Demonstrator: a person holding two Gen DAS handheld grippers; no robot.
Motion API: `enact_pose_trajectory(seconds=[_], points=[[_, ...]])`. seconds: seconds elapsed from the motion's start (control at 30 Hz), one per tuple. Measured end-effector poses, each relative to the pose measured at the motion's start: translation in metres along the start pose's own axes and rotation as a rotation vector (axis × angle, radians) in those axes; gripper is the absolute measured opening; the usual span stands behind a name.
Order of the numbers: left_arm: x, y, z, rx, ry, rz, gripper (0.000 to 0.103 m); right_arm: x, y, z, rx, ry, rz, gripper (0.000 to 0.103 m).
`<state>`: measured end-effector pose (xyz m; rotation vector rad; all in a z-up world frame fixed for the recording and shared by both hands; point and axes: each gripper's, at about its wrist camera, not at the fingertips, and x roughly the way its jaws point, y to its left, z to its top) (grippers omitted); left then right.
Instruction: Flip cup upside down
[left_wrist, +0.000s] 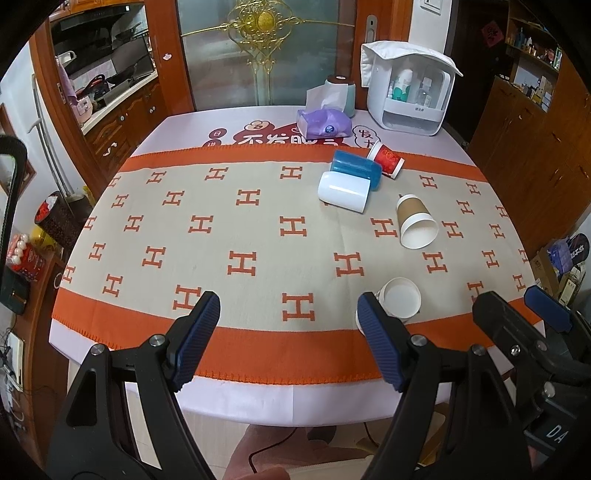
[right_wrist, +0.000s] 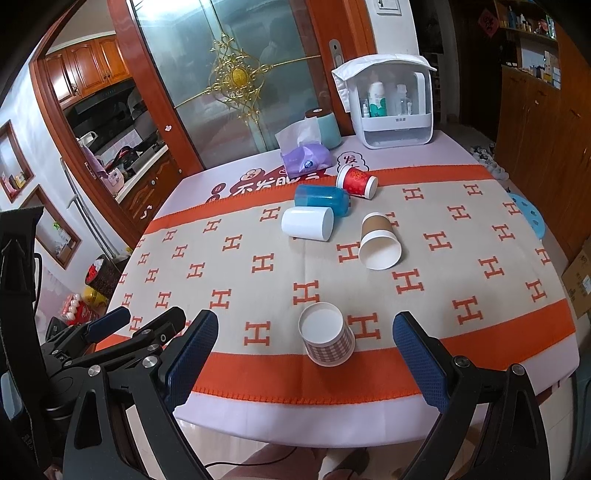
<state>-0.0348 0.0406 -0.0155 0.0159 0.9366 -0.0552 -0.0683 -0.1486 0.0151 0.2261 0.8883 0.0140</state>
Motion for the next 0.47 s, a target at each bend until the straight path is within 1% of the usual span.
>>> enact_pose_trajectory(seconds=[0.3, 0.47], points=[[0.002, 0.001, -0.003, -0.003, 0.003, 0.001, 0.075, 0.007, 0.0, -0.006, -0.001, 0.013, 0.004, 0.096], [0.01, 0.003, -0.007, -0.008, 0.02, 0.002, 0.075, 0.014, -0.001, -0.008, -0.002, 0.031, 0.011, 0.096]])
